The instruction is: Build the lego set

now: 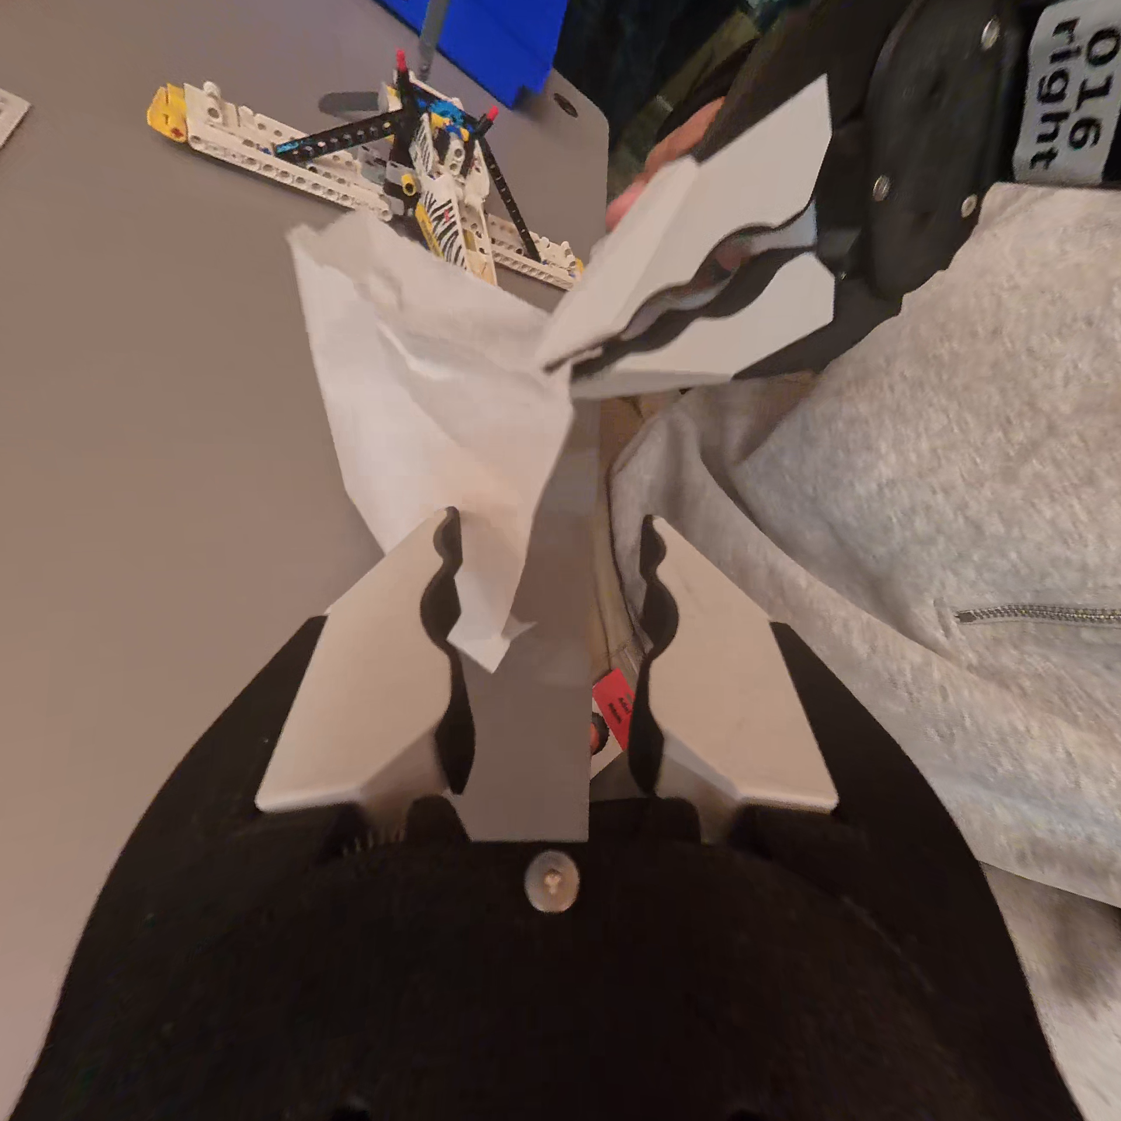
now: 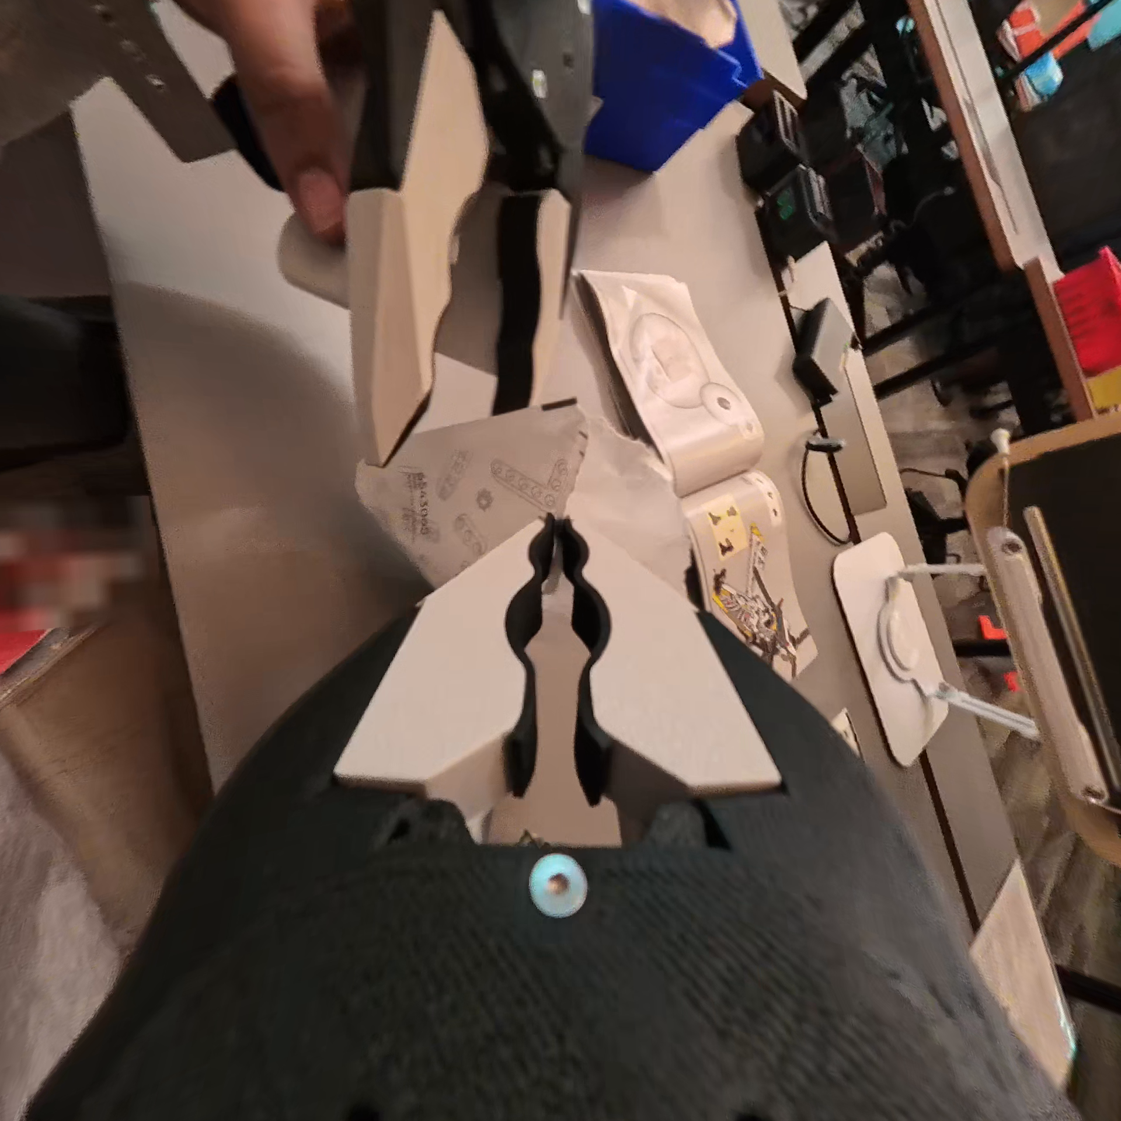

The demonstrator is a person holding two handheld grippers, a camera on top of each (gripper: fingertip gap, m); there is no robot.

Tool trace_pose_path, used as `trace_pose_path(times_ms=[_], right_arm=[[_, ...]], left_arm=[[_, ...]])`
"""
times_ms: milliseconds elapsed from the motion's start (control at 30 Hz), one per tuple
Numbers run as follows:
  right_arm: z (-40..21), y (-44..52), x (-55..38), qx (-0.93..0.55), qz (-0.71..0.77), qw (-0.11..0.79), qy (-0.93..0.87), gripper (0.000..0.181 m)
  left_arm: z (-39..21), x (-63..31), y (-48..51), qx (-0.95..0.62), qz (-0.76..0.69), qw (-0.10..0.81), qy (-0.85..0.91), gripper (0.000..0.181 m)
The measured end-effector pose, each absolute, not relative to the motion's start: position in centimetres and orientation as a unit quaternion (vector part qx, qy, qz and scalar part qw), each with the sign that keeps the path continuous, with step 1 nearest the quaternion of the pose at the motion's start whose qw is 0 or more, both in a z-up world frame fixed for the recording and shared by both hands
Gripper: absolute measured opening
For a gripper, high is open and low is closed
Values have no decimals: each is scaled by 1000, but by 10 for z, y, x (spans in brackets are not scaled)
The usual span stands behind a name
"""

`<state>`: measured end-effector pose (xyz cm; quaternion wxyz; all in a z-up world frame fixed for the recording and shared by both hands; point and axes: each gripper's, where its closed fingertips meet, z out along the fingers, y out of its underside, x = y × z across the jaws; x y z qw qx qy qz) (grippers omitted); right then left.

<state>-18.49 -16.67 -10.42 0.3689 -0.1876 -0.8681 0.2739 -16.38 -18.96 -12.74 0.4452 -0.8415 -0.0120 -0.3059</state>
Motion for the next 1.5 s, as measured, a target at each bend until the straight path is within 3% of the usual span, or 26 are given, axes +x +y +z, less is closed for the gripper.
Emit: trace_pose_path(times_ms=[167, 400, 633, 800, 900, 1067, 1233, 1300, 1500], right_arm=[[-93, -162, -192, -230, 314, 353, -851, 0], [-77, -154, -202, -249, 340, 366, -830, 0], [-72, -142, -217, -268, 361, 384, -807, 6], [-84, -128, -223, -321, 368, 368, -791, 55], [-99, -134, -214, -336, 382, 356, -784, 64], [-140, -159, -205, -289, 330, 407, -801, 53], [-144, -180, -220, -223, 297, 485, -791, 43], [-138, -187, -224, -212, 310, 493, -785, 34], [-149, -194, -236, -224, 312, 467, -796, 34]], left_arm=[[-132, -179, -185, -841, -288, 457, -28, 39], [-134, -194, -178, -832, -265, 487, -16, 0], [-123, -196, -178, -793, -305, 527, -14, 0], [-126, -209, -178, -776, -320, 542, -42, 0], [-127, -225, -179, -755, -339, 553, -94, 0], [-127, -253, -179, -700, -382, 569, -202, 0], [-129, -254, -177, -690, -399, 558, -230, 0], [-129, -253, -177, -695, -396, 554, -231, 0], [-128, -252, -175, -691, -403, 552, -237, 0]])
